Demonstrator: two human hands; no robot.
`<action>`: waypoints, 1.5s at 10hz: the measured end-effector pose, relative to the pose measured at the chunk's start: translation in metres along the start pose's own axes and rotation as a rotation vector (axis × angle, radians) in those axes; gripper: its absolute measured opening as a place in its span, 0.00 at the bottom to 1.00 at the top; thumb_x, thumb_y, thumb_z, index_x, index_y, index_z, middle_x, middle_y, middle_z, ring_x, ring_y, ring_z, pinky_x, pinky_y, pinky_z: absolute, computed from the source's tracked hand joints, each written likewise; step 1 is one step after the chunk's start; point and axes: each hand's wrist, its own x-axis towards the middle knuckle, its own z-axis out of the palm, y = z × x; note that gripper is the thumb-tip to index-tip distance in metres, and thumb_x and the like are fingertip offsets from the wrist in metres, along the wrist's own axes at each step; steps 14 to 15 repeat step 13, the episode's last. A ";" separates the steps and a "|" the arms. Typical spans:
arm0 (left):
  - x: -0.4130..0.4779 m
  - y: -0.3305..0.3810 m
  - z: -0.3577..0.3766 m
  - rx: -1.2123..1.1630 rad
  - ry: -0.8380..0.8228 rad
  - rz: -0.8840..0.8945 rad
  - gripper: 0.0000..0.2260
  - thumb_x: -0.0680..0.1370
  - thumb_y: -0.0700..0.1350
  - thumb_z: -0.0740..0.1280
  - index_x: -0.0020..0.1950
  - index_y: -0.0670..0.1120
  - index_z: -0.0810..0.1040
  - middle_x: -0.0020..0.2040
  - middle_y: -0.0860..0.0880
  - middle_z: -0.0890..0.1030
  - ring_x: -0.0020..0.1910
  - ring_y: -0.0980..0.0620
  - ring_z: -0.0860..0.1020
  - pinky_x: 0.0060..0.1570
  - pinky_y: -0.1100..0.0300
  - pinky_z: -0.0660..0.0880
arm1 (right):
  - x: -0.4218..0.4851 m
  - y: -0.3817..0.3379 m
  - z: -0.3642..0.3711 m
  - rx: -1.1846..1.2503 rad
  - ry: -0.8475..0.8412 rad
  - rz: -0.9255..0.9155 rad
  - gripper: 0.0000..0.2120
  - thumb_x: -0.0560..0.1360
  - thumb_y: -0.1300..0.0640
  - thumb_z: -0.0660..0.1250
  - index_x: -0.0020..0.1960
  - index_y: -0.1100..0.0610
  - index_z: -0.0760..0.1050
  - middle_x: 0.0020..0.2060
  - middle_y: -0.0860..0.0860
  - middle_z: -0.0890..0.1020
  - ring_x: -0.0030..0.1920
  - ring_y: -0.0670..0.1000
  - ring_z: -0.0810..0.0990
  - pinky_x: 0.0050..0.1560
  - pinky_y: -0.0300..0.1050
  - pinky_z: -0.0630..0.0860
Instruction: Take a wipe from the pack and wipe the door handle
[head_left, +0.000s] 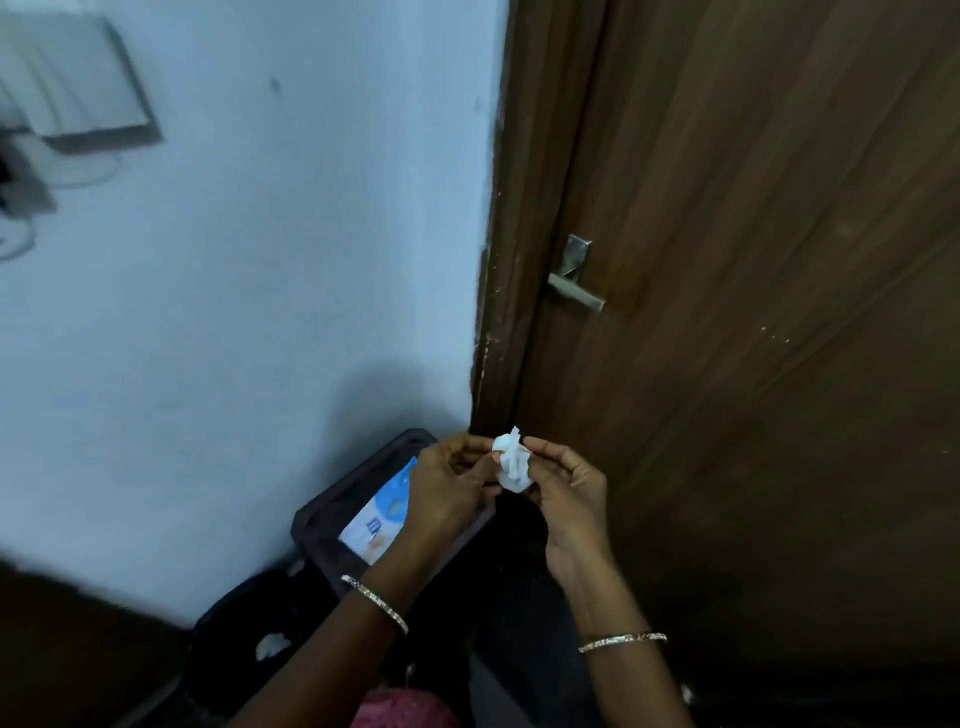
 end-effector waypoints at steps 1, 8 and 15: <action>-0.025 -0.003 -0.030 0.036 0.070 -0.020 0.05 0.76 0.38 0.72 0.50 0.41 0.84 0.45 0.41 0.86 0.46 0.43 0.84 0.47 0.49 0.82 | -0.019 0.017 0.013 -0.096 -0.073 -0.020 0.10 0.74 0.72 0.69 0.52 0.61 0.84 0.44 0.57 0.88 0.49 0.59 0.87 0.53 0.55 0.84; -0.118 -0.135 -0.365 -0.087 0.514 -0.456 0.04 0.74 0.37 0.71 0.47 0.43 0.84 0.43 0.41 0.86 0.43 0.42 0.86 0.44 0.46 0.83 | -0.160 0.255 0.258 -0.460 -0.314 0.277 0.07 0.71 0.72 0.73 0.49 0.70 0.82 0.45 0.68 0.85 0.42 0.58 0.82 0.46 0.54 0.80; -0.043 -0.240 -0.501 0.073 0.432 -0.702 0.07 0.79 0.35 0.63 0.43 0.39 0.78 0.36 0.39 0.77 0.30 0.45 0.73 0.34 0.55 0.72 | -0.110 0.389 0.360 -0.685 0.006 0.477 0.05 0.70 0.69 0.75 0.45 0.63 0.82 0.40 0.62 0.82 0.40 0.59 0.81 0.54 0.63 0.82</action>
